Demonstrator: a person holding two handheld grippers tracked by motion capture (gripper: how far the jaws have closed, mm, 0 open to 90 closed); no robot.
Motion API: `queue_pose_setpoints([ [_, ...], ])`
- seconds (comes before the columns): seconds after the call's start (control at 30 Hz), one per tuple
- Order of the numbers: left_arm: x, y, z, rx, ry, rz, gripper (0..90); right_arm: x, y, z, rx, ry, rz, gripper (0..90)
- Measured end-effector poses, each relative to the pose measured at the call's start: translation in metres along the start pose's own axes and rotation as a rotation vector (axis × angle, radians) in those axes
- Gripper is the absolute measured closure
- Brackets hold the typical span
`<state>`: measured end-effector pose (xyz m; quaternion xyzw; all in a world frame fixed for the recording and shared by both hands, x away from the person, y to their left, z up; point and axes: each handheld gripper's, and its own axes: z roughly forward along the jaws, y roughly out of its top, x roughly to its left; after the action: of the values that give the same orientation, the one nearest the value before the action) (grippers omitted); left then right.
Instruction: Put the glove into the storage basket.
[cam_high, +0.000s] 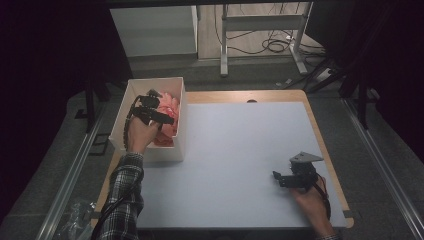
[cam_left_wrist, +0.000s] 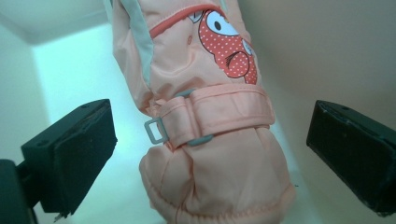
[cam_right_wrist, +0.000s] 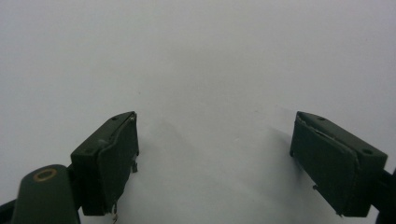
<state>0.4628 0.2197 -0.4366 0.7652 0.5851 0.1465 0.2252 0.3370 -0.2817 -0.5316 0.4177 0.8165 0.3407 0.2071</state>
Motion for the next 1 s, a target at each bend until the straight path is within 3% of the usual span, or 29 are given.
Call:
queue_pose_setpoints([
  [0.37,0.002,-0.009,-0.020,-0.078,0.005,0.037,0.2,0.000,0.000,0.000,0.000,-0.001,-0.001,15.6],
  [0.63,0.000,-0.016,-0.032,-0.117,0.031,0.080,0.0,0.000,0.000,0.000,0.000,-0.001,-0.001,15.6],
  [1.0,-0.007,-0.024,-0.052,-0.172,-0.013,0.106,0.0,0.000,0.000,0.000,0.000,-0.002,-0.003,15.6],
])
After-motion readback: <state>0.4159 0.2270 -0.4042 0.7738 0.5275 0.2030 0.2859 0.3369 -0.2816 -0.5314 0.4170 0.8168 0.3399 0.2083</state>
